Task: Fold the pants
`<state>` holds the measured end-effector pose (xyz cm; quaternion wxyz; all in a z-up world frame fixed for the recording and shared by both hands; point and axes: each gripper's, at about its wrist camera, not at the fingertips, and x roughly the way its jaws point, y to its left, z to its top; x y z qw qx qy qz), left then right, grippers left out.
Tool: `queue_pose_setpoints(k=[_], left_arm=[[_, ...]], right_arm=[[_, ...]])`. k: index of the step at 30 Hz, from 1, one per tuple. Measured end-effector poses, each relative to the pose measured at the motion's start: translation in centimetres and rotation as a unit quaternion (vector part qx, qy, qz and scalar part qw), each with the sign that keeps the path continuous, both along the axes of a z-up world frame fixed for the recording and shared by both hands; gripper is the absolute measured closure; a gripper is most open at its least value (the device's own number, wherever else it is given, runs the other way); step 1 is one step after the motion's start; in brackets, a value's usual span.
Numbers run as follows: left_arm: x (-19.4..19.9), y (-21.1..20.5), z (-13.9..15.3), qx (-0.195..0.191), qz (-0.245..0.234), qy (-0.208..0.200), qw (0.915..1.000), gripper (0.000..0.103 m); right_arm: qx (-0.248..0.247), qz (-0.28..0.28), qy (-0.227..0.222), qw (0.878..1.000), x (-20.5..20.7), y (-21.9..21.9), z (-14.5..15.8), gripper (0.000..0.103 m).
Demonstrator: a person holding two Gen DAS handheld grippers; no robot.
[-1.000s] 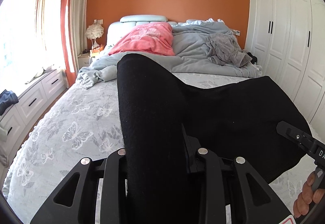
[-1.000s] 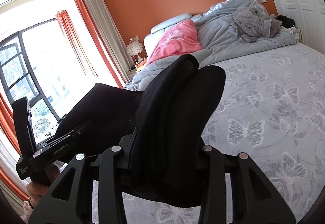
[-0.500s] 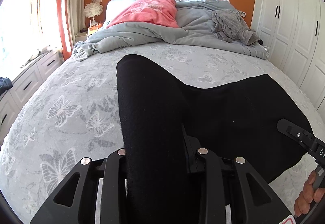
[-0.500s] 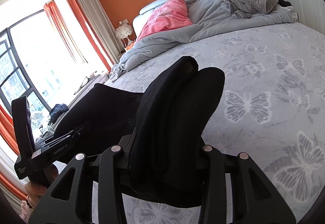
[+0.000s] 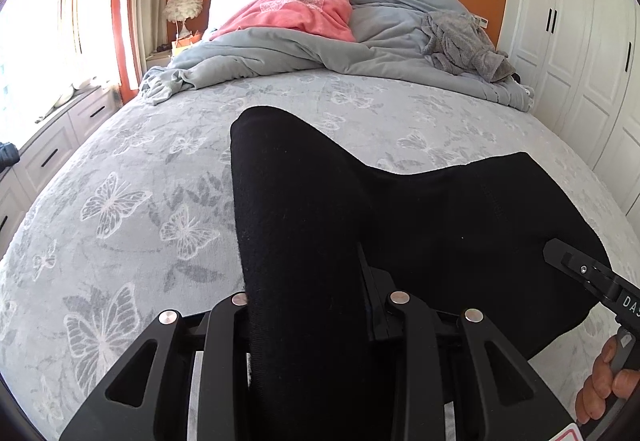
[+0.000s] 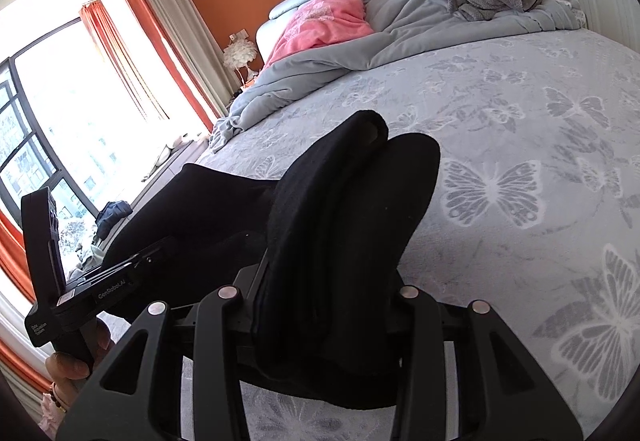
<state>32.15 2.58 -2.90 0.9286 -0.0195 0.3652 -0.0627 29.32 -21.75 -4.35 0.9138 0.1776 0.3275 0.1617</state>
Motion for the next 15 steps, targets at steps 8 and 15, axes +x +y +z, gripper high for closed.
queue_pose_setpoints(k=[8, 15], left_arm=[[0.3, 1.2, -2.0, -0.008, -0.009, 0.055, 0.9984, 0.057], [-1.1, 7.5, -4.8, -0.115, 0.052, 0.075, 0.9892, 0.025]], right_arm=[[-0.048, 0.020, 0.036, 0.998, 0.1, -0.2, -2.1, 0.048], [-0.011, -0.048, 0.064, 0.997, -1.0, -5.6, -3.0, 0.019]])
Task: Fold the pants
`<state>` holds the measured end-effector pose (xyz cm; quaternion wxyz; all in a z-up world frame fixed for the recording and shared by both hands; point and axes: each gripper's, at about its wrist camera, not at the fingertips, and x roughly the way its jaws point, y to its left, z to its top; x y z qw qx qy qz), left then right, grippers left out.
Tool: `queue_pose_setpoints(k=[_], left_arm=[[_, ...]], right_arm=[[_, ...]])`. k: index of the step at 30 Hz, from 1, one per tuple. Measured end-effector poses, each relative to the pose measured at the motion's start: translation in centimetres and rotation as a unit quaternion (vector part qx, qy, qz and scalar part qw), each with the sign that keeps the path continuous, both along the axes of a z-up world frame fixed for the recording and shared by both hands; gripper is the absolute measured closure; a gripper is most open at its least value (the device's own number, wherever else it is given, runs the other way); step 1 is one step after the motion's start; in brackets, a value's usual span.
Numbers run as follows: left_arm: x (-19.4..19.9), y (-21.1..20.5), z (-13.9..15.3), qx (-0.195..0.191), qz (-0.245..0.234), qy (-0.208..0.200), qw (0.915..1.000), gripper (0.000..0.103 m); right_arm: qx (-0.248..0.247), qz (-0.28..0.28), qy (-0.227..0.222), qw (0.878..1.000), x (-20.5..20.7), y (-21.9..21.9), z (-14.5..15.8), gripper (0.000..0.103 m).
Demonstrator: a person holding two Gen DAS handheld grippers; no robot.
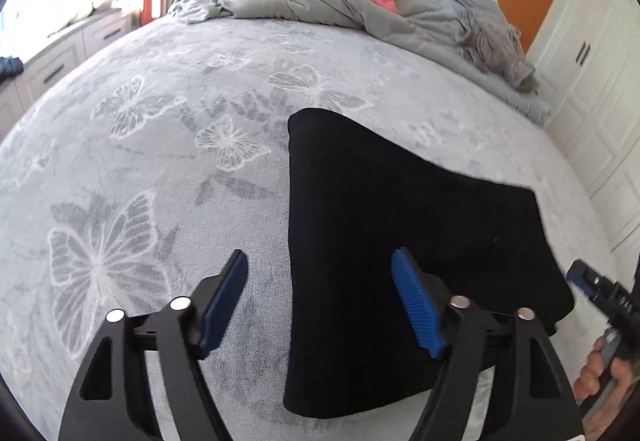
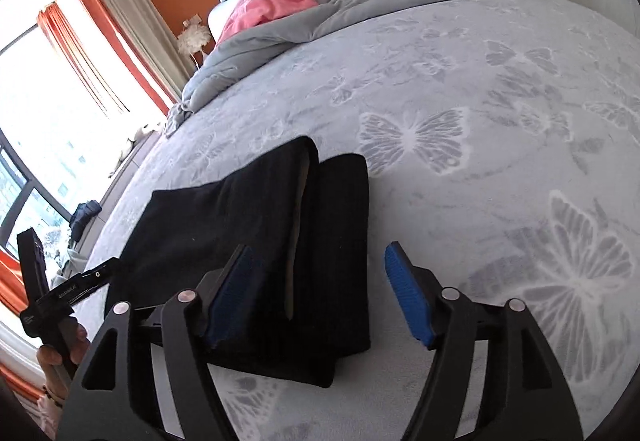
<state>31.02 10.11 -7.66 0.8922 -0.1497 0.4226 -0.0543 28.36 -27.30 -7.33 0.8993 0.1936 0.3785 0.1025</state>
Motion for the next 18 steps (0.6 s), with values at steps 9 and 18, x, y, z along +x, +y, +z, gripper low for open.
queue_pose_setpoints(k=[9, 18], left_arm=[[2.6, -2.1, -1.5, -0.098, -0.053, 0.095, 0.9891, 0.076], [-9.5, -2.3, 2.0, -0.063, -0.107, 0.145, 0.9816, 0.066]], right_arm=[[0.046, 0.062, 0.081, 0.994, 0.8, 4.6, -0.1, 0.067], [-0.084, 0.051, 0.106, 0.990, -12.7, 2.9, 0.3, 0.043]])
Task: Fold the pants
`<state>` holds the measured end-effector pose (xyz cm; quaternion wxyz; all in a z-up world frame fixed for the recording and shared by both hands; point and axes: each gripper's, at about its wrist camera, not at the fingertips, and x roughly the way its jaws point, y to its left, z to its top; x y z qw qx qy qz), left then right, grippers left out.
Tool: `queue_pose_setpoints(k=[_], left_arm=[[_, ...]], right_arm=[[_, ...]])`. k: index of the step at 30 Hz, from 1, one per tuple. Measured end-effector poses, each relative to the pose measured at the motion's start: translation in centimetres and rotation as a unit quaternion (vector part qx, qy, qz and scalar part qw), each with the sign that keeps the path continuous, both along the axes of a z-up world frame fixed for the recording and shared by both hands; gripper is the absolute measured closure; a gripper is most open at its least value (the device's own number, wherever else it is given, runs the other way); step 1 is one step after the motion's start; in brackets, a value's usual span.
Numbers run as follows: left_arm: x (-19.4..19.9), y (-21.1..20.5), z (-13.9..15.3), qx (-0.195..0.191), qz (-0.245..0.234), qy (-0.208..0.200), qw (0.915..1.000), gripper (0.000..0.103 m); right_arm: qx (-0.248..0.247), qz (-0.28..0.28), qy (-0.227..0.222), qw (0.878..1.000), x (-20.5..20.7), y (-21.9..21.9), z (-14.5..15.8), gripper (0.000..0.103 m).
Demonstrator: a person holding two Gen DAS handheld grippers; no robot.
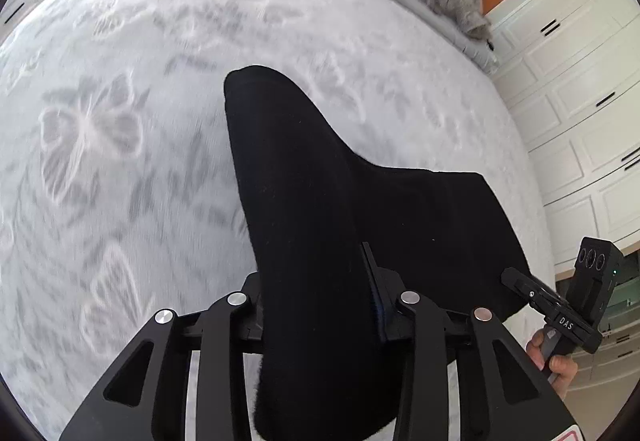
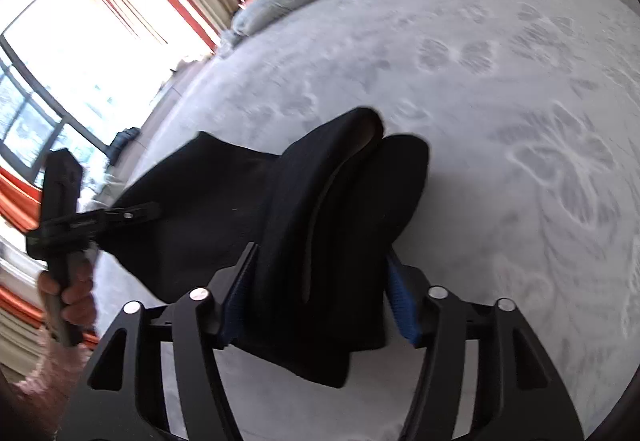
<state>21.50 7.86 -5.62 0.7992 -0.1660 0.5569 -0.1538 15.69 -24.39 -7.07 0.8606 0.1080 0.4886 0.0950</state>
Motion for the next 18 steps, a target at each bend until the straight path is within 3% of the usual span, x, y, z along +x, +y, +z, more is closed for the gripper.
queue_pose_setpoints(k=[1, 2, 4, 6, 8, 10, 11, 13, 14, 18], left_arm=[[-0.6, -0.1, -1.3, 0.029, 0.004, 0.023, 0.9993, 0.065], [-1.1, 0.1, -1.9, 0.043, 0.017, 0.025, 0.9986, 0.062], [-1.9, 0.8, -1.4, 0.035, 0.044, -0.011, 0.9983, 0.058], [-2.5, 1.0, -0.1, 0.040, 0.072, -0.047, 0.9955, 0.048], [-3.1, 0.7, 1.3, 0.048, 0.089, -0.082, 0.9915, 0.040], [-3.7, -0.3, 2.5, 0.091, 0.091, -0.116, 0.9849, 0.039], [-3.9, -1.0, 3.0, 0.113, 0.080, -0.129, 0.9818, 0.038], [-4.3, -1.8, 3.7, 0.128, 0.060, -0.141, 0.9798, 0.032], [-4.3, -2.1, 3.8, 0.135, 0.060, -0.148, 0.9779, 0.032], [-4.9, -3.2, 4.1, 0.150, 0.063, -0.173, 0.9714, 0.032]], right_arm=[[-0.026, -0.023, -0.009, 0.999, -0.7, -0.4, 0.2, 0.043], [-0.013, -0.031, -0.027, 0.999, -1.3, -0.9, 1.0, 0.042], [0.040, -0.013, -0.058, 0.997, -1.4, -0.8, 3.2, 0.042], [0.039, 0.018, -0.062, 0.997, 0.0, 0.9, 3.9, 0.039], [0.039, 0.049, -0.024, 0.998, 1.9, 2.5, 2.4, 0.036], [0.015, 0.049, 0.032, 0.998, 4.4, 4.2, -0.7, 0.035], [-0.001, 0.041, 0.038, 0.998, 4.8, 4.7, -1.9, 0.033], [0.019, 0.045, 0.026, 0.998, 4.8, 5.6, -2.5, 0.053], [0.062, 0.058, 0.034, 0.996, 4.8, 5.7, -1.8, 0.087], [0.045, 0.098, -0.094, 0.990, 1.3, 6.7, 7.4, 0.087]])
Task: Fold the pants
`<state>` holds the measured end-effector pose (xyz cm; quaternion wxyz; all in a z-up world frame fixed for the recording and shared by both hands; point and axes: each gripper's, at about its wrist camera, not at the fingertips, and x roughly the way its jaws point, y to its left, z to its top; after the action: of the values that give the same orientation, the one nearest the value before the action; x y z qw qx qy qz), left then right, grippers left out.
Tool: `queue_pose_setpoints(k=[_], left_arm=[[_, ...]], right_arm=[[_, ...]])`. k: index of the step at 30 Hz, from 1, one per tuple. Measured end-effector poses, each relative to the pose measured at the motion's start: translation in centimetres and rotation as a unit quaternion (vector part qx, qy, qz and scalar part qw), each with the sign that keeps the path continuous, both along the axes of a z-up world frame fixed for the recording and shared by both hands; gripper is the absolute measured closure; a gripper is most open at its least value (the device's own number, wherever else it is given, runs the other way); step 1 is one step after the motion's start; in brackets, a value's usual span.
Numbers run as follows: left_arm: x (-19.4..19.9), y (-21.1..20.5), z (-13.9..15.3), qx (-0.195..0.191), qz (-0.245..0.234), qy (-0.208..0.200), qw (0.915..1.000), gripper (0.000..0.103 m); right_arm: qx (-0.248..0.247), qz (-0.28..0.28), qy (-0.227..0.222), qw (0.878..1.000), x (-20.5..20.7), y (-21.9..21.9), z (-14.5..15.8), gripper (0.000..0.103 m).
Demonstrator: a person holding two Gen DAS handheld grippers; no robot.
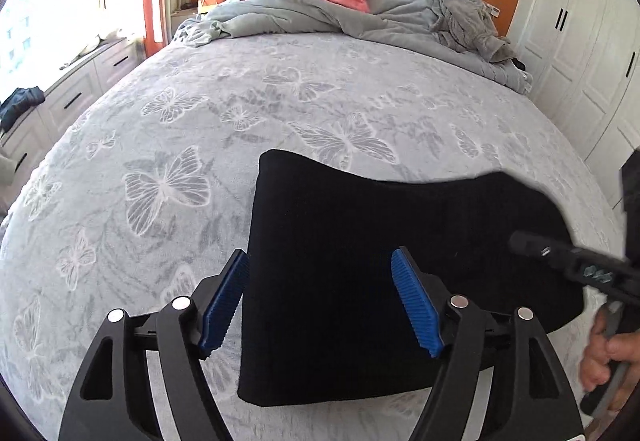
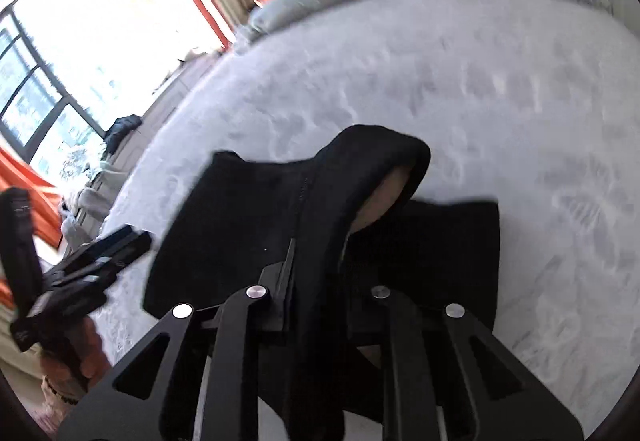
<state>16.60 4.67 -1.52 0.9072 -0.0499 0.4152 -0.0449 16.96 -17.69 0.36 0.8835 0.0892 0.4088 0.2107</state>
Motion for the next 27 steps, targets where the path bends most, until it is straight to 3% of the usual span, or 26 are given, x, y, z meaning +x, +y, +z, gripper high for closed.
queue_pose_setpoints(k=[2, 3, 5, 6, 7, 9, 10, 11, 16, 19, 23, 25, 27], left_arm=[[-0.7, -0.1, 0.0, -0.009, -0.012, -0.006, 0.9999, 0.032], [-0.9, -0.3, -0.1, -0.007, -0.016, -0.008, 0.9998, 0.032], [-1.1, -0.6, -0.6, -0.002, -0.020, -0.008, 0.9998, 0.029], [-1.0, -0.7, -1.1, -0.002, -0.016, 0.004, 0.9999, 0.029], [-1.0, -0.6, -1.6, -0.010, -0.018, 0.016, 0.9997, 0.029], [-1.0, -0.3, -2.4, -0.021, -0.017, 0.026, 0.9993, 0.029], [-1.1, -0.2, -2.6, -0.017, -0.013, 0.024, 0.9995, 0.029], [-1.0, 0.0, -2.7, -0.013, -0.006, 0.026, 0.9996, 0.029], [-0.3, 1.2, -4.0, -0.067, 0.002, 0.060, 0.9960, 0.029], [-0.2, 1.2, -4.5, -0.088, -0.014, 0.061, 0.9941, 0.027], [1.0, 1.2, -6.1, -0.103, -0.023, 0.091, 0.9903, 0.020], [1.8, 2.4, -7.2, -0.141, 0.000, 0.103, 0.9847, 0.020], [2.9, 3.2, -8.9, -0.187, 0.013, 0.134, 0.9731, 0.020]], right_arm=[[-0.015, -0.025, -0.015, 0.999, -0.5, -1.5, 0.0, 0.085], [-0.048, -0.045, 0.007, 0.998, 0.3, -2.3, -2.4, 0.078], [-0.100, -0.096, 0.098, 0.986, 1.9, -4.2, -8.6, 0.068], [-0.057, -0.114, 0.116, 0.985, 1.7, -5.5, -10.2, 0.066], [-0.018, -0.114, 0.107, 0.988, 1.1, -6.4, -9.7, 0.065], [-0.025, -0.132, 0.081, 0.988, 0.2, -7.0, -7.4, 0.063], [-0.016, -0.142, 0.059, 0.988, -0.4, -7.3, -6.5, 0.056], [-0.008, -0.141, 0.056, 0.988, -0.7, -7.2, -6.3, 0.040], [-0.035, -0.119, 0.136, 0.983, -0.5, -6.3, -11.0, 0.029], [0.029, -0.108, 0.168, 0.980, -0.4, -6.4, -12.1, 0.028], [0.023, -0.111, 0.161, 0.980, -0.3, -5.0, -12.3, 0.023], [0.038, -0.114, 0.167, 0.979, 0.0, -5.2, -12.4, 0.020], [0.061, -0.118, 0.176, 0.975, 0.3, -5.3, -12.9, 0.017]])
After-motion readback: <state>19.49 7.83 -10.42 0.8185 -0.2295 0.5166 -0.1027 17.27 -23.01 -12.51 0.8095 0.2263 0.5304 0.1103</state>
